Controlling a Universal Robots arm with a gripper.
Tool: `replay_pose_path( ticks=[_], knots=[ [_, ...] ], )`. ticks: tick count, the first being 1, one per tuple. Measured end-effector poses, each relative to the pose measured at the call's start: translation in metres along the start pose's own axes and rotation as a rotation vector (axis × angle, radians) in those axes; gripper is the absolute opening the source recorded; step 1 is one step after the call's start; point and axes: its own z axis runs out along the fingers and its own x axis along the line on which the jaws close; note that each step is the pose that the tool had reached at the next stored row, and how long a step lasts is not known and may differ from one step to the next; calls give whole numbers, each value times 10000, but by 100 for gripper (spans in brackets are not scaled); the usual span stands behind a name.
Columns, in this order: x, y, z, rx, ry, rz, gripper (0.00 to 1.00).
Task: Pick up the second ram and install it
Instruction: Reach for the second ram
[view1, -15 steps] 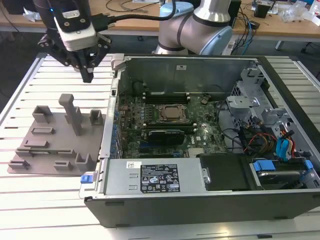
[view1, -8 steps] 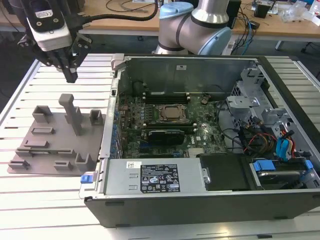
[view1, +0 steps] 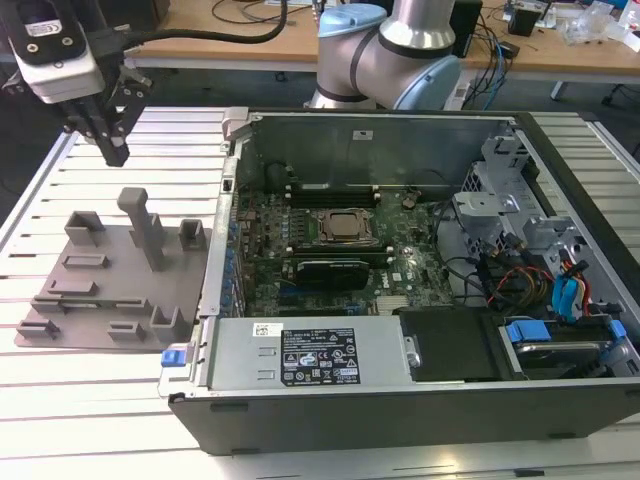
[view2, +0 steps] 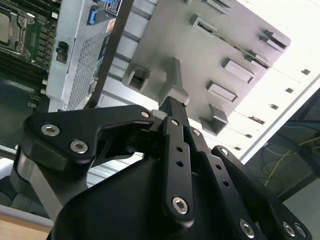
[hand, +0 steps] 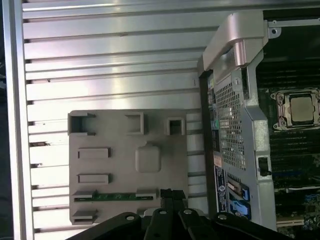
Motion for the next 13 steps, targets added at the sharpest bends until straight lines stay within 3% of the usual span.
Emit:
replay_pose_path(
  ticks=[5,7,13],
  knots=[
    [202,-18,-2,-1,0,0,10],
    [271,-72,-4,-2,-1,0,10],
    [330,-229,-5,-1,-1,1,10]
  ],
)
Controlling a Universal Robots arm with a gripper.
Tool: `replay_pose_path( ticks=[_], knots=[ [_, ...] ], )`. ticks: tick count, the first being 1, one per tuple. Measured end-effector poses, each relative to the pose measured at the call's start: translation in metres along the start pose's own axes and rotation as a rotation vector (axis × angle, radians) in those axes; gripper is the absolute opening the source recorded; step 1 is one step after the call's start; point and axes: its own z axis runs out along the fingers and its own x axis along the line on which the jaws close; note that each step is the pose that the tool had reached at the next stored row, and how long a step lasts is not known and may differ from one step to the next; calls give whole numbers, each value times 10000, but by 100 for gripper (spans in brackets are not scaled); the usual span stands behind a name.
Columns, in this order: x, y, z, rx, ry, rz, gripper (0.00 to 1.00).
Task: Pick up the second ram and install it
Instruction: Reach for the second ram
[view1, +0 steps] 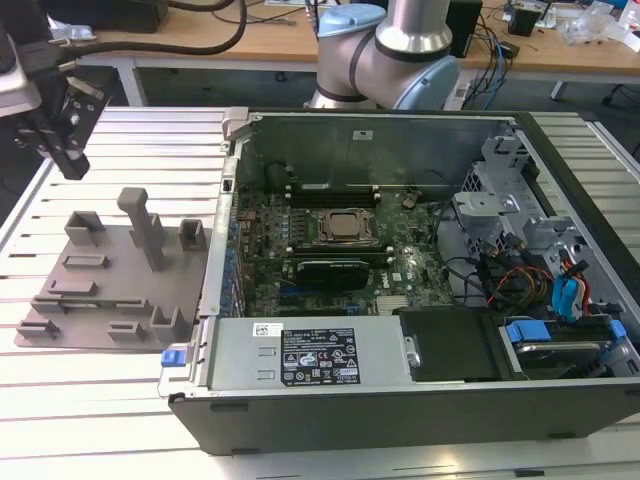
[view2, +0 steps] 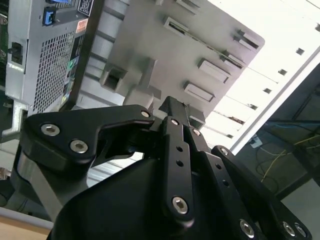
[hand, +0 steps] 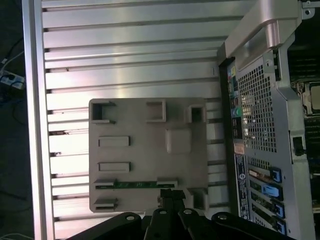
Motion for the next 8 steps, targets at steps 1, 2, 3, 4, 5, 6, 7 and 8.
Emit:
replay_pose_path(
  ticks=[1,2,3,4,5,6,7,8],
  knots=[
    [10,-38,1,0,0,0,10],
    [18,-65,2,0,0,0,10],
    [24,-89,4,-1,-1,0,10],
    [33,-129,5,0,0,0,10],
    [42,-170,7,1,0,0,10],
    [48,-201,9,0,0,-1,10],
    [52,-228,11,-1,-1,-1,10],
    [57,-257,12,0,0,0,10]
  ],
)
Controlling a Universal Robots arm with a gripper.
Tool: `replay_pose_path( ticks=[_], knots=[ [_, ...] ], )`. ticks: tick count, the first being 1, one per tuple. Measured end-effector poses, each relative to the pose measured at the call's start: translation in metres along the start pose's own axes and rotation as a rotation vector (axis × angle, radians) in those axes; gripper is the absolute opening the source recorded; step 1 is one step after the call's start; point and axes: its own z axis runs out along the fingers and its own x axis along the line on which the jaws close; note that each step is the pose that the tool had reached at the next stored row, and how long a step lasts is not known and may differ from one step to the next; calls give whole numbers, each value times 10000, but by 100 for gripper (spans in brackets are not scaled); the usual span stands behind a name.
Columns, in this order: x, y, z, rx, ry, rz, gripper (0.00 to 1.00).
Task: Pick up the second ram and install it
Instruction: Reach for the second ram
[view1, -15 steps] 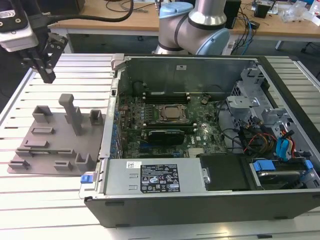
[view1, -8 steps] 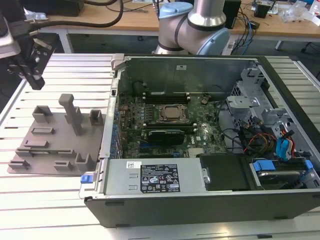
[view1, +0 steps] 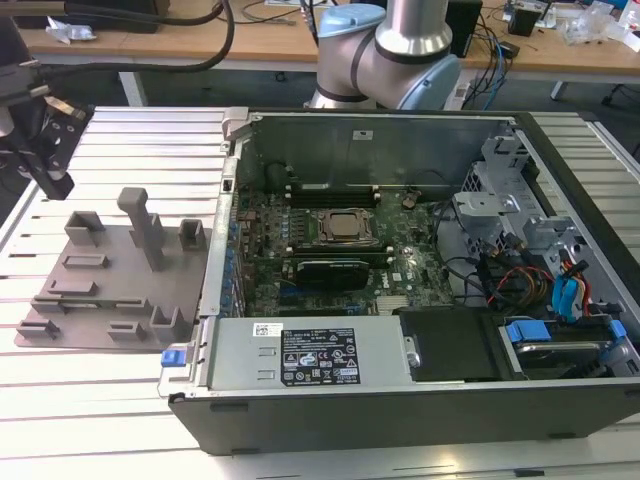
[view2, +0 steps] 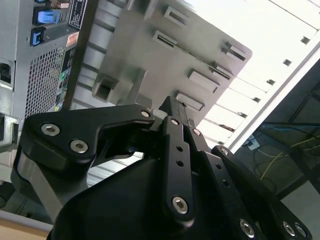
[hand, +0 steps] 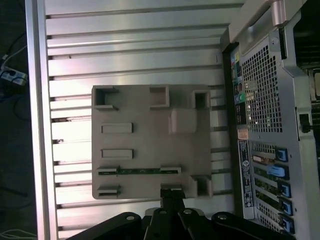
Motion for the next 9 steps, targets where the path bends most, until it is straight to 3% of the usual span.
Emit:
replay_pose_path(
  ticks=[3,9],
  knots=[
    [14,-95,8,-1,-1,0,10],
    [15,-104,11,0,0,0,10]
  ],
)
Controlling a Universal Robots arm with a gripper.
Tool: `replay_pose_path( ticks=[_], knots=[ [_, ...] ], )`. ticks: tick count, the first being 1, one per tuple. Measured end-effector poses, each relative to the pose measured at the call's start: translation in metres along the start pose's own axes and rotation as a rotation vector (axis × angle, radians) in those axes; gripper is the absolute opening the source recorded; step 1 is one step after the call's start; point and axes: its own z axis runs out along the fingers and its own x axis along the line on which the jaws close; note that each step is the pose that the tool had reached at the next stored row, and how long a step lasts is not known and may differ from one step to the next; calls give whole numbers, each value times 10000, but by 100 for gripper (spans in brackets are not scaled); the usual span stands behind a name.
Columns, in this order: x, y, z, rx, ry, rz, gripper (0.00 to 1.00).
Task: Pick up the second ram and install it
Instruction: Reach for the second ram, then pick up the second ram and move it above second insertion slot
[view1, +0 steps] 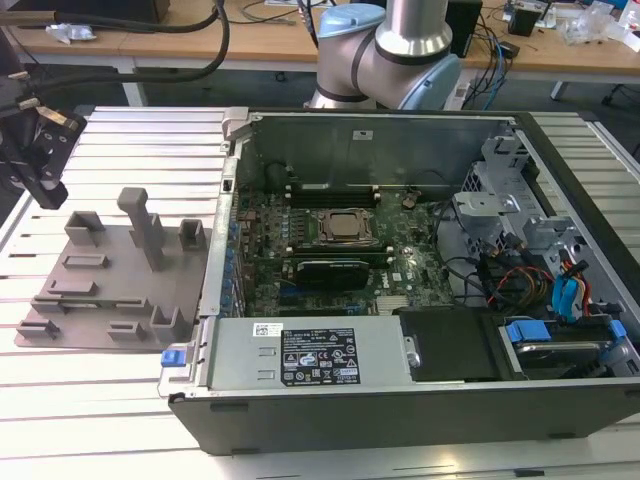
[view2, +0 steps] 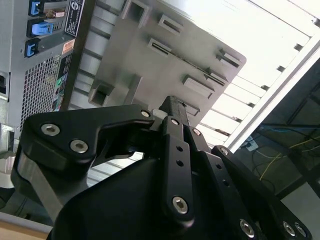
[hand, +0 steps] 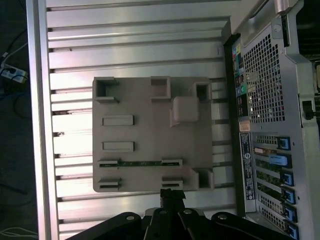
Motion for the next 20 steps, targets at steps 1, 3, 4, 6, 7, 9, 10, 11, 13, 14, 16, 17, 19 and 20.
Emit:
replay_pose_path(
  ticks=[1,3,4,6,7,9,10,11,13,14,16,17,19,20],
  knots=[
    [0,0,0,0,0,0,10],
    [0,0,1,0,0,0,10],
    [0,0,1,0,0,0,10],
    [0,0,2,0,0,0,10],
    [0,0,2,-1,0,0,10],
    [0,0,3,0,0,-6,10],
    [0,0,3,-6,10,-241,10],
    [0,0,3,-10,16,-357,10],
    [0,0,3,-22,38,-848,10],
    [0,0,3,-29,50,-1108,10],
    [0,0,3,-47,82,-1823,10],
    [0,0,3,-57,101,-2236,10],
    [0,0,3,-73,130,-2868,10],
    [0,0,3,-79,142,-3112,10]
  ],
)
